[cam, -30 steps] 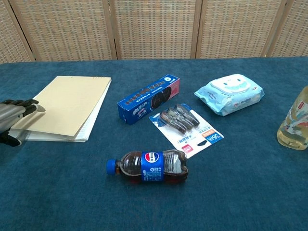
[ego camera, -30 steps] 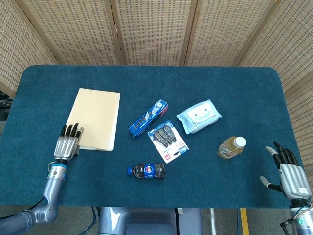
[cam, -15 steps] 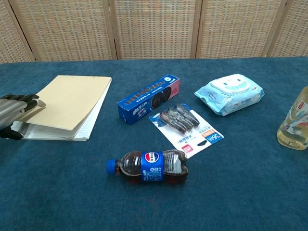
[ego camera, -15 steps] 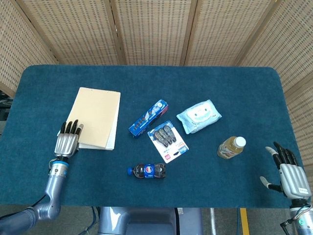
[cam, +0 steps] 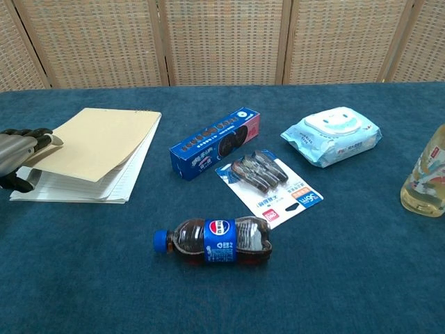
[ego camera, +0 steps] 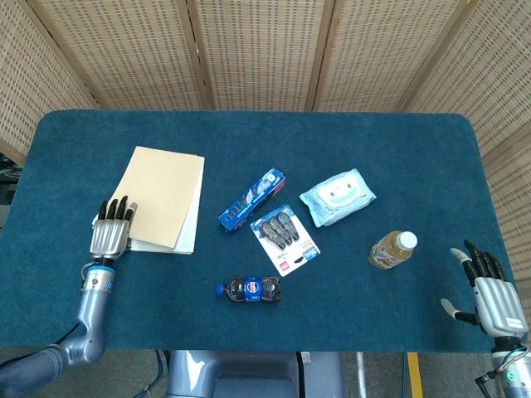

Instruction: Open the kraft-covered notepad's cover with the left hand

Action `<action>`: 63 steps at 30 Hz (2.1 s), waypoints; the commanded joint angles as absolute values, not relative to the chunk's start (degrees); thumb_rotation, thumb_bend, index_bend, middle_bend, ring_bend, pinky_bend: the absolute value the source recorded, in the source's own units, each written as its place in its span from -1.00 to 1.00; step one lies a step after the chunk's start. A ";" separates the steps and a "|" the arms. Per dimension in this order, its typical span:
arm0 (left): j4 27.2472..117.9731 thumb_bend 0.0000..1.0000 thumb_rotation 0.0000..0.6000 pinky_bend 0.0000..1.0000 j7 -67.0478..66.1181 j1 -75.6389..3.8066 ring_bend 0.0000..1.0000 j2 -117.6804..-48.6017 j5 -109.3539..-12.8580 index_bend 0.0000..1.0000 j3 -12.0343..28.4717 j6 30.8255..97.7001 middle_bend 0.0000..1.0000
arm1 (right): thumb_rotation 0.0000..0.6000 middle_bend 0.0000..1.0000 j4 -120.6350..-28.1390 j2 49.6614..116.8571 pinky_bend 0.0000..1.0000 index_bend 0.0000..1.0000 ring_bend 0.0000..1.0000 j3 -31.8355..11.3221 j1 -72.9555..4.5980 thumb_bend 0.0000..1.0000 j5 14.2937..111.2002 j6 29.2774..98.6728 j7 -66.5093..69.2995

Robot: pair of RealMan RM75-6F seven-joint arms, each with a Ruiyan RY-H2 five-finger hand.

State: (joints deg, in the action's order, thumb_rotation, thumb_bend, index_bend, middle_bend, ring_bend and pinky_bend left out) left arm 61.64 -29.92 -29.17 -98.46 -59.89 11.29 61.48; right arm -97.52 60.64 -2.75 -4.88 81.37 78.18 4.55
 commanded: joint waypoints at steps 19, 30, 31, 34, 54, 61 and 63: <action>56.65 0.30 1.00 -1.00 -30.17 -31.20 -1.00 -100.24 -59.27 -0.23 13.67 63.27 -1.00 | 1.00 -1.00 -97.54 60.62 -1.00 -0.78 -1.00 -2.76 -4.90 -0.48 81.40 78.15 4.74; 54.11 0.35 1.00 -1.00 -28.93 -31.71 -1.00 -101.42 -59.68 0.48 14.36 64.18 -1.00 | 1.00 -1.00 -97.58 60.52 -1.00 -0.78 -1.00 -2.77 -4.93 -0.48 81.30 77.99 5.07; 54.02 0.35 1.00 -1.00 -28.79 -31.69 -1.00 -101.42 -59.85 0.50 14.32 64.31 -1.00 | 1.00 -1.00 -97.58 60.52 -1.00 -0.78 -1.00 -2.77 -4.92 -0.48 81.31 78.00 5.09; 54.09 0.36 1.00 -1.00 -28.27 -31.56 -1.00 -101.28 -60.31 0.54 14.28 64.81 -1.00 | 1.00 -1.00 -97.56 60.51 -1.00 -0.78 -1.00 -2.78 -4.90 -0.48 81.34 78.07 5.09; 63.43 0.36 1.00 -1.00 -27.94 -27.62 -1.00 -96.46 -65.14 0.56 10.93 70.65 -1.00 | 1.00 -1.00 -97.54 60.52 -1.00 -0.78 -1.00 -2.78 -4.91 -0.48 81.27 78.02 5.00; 67.21 0.36 1.00 -1.00 -28.76 -26.25 -1.00 -95.24 -67.32 0.57 9.46 73.12 -1.00 | 1.00 -1.00 -97.55 60.48 -1.00 -0.78 -1.00 -2.76 -4.91 -0.48 81.22 77.96 4.98; 68.28 0.36 1.00 -1.00 -28.99 -25.80 -1.00 -94.93 -68.00 0.57 8.97 73.87 -1.00 | 1.00 -1.00 -97.57 60.49 -1.00 -0.78 -1.00 -2.76 -4.90 -0.48 81.26 77.99 4.96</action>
State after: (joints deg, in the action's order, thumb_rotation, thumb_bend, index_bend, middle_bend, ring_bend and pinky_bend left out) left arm 67.72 -28.78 -26.16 -95.20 -67.53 9.35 73.38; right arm -97.57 60.49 -2.76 -4.90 81.27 78.00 4.95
